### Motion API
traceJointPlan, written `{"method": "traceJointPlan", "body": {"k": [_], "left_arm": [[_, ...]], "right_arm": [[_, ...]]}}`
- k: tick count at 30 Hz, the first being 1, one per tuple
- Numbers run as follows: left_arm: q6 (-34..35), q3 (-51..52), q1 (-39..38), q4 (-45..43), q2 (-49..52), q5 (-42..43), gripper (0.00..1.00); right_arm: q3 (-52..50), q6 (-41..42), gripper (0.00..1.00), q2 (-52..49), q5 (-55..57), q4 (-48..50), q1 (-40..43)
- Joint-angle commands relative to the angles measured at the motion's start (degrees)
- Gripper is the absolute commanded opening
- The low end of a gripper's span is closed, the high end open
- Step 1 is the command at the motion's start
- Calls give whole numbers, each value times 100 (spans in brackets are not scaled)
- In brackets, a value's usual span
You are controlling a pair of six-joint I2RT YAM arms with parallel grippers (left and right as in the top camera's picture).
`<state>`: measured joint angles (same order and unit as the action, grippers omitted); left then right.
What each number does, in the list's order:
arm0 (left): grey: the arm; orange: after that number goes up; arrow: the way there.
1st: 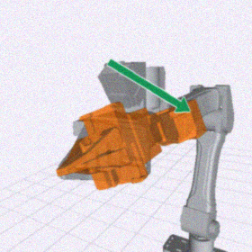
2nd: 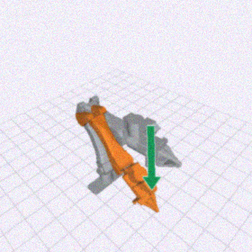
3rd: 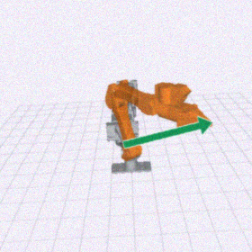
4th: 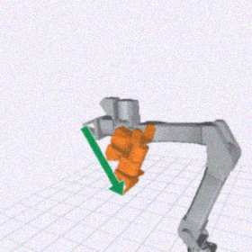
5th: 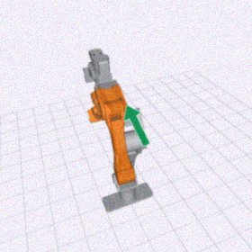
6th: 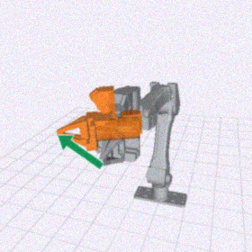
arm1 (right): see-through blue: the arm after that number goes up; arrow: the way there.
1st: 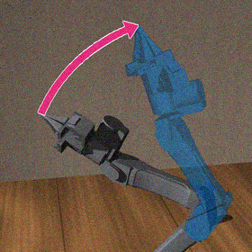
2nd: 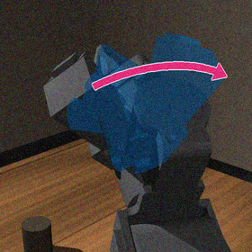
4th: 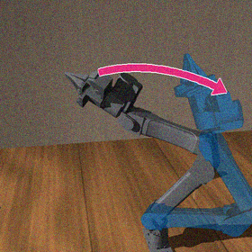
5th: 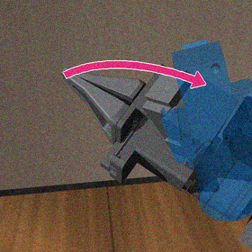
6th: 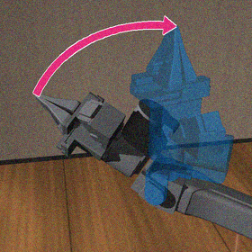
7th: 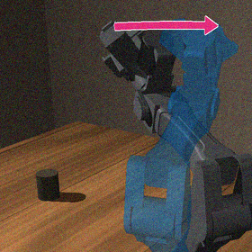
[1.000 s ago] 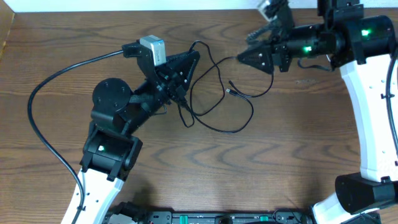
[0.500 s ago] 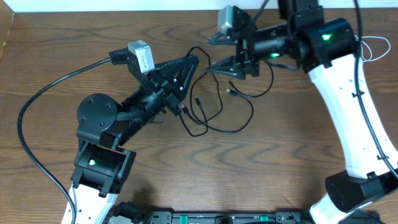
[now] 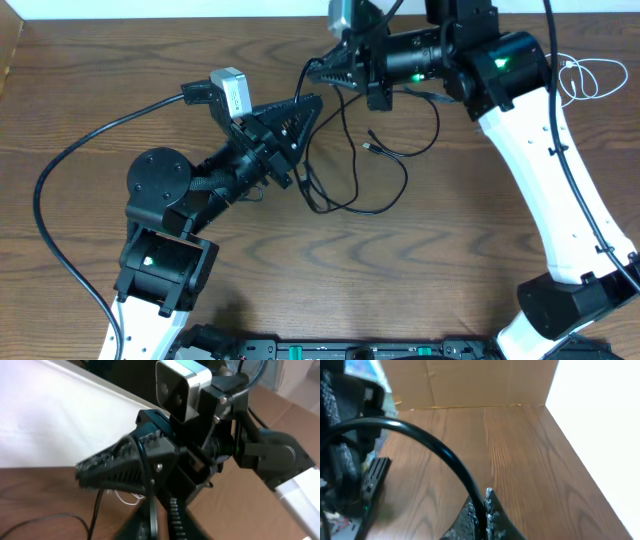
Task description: Untangle cables
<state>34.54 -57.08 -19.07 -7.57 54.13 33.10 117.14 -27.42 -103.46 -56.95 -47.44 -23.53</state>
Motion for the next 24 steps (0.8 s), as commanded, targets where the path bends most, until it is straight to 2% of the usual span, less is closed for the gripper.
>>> {"method": "traceJointPlan", "body": {"k": [1,3,6,12,18,24], "left_arm": [[7,-118,2,20,0,96,30],[7,-118,2,72,33,94,37],[7,-118,2,192,90,96,43],[7,-118,2,678,240,96,47],[4,-118,2,1036,343,74,48],[4,-118,2,1233,474,76,48]], "right_arm": [[17,752,1,-26,2,74,197],[17,1176,1,-4,116,229,306],[17,2201,1,79,874,481,472],[20,3635,1,579,2413,448,841],[20,3945,1,1266,4192,-105,1134],[20,3971,1,1902,4894,-549,1700]]}}
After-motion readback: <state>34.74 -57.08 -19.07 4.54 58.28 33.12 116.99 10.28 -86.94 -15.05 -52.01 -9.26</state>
